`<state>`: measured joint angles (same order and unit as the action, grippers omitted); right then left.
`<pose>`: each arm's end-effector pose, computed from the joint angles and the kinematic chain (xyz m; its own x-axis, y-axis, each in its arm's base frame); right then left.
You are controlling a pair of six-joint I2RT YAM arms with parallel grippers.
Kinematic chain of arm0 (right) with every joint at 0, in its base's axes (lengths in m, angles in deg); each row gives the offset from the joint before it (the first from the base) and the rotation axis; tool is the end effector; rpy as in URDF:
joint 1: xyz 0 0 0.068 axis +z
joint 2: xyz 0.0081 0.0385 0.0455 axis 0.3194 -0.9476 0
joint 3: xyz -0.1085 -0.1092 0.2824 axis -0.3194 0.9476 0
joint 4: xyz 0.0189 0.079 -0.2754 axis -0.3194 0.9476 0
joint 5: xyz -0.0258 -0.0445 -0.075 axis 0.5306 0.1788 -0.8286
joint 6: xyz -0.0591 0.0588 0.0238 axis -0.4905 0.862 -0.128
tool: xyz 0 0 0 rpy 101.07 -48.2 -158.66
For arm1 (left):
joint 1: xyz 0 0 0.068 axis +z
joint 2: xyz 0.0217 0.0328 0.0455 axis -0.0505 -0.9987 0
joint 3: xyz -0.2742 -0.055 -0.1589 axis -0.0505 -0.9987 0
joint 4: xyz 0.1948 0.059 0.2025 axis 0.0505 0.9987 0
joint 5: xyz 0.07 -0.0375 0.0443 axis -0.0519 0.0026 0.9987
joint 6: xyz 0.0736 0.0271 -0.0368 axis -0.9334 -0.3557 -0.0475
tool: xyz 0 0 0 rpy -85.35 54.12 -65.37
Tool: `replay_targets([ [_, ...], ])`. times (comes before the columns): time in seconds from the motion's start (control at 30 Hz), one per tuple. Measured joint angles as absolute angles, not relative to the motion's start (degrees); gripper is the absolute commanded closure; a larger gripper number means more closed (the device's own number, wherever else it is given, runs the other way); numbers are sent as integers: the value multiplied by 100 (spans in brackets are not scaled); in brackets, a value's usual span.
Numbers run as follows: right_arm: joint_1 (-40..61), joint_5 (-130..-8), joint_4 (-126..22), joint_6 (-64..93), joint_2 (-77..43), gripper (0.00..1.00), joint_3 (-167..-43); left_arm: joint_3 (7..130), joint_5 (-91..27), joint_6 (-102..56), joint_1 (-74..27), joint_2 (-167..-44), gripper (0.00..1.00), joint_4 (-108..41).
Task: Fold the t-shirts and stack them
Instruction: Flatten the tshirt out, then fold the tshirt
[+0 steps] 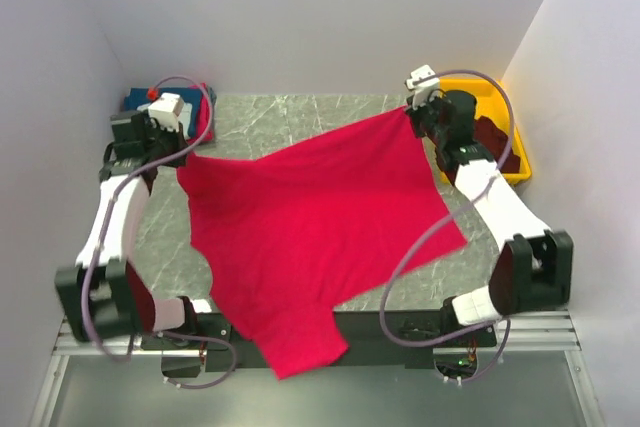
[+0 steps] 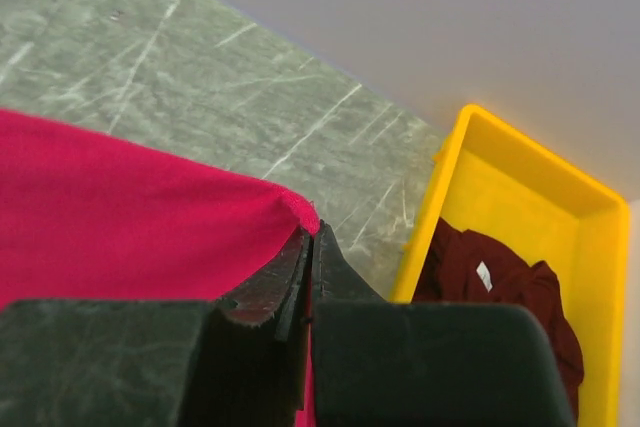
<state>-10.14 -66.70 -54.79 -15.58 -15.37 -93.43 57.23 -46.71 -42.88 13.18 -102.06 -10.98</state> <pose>0.3798 0.0702 0.3736 -0.0804 -0.4090 -0.9090 -0.3774 0.8565 -0.3520 0.3241 0.0283 0.3462 -0.4758 0.0486 -0.8782 0.2365 0.9688 -0.0745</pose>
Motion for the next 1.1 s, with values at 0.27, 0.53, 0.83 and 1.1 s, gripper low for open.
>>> replay_targets([
  [0.27, -998, -6779, -5670, -1665, -3098, 100, -10300, 6232, -3762, -4286, 1324, -12278, 100, -1777],
  [0.53, -998, -6864, -5497, -1702, -4486, 100, -11485, 7177, -3412, -4138, 1270, -12964, 100, -1845],
  [0.83, -1055, -6810, -5197, -1506, -5561, 100, -12995, 7094, -2995, -4050, 704, -12509, 100, -1373],
  [1.1, -1337, -6532, -4874, -1401, -5856, 100, -13351, 6493, -2630, -3768, -509, -11373, 100, -765],
])
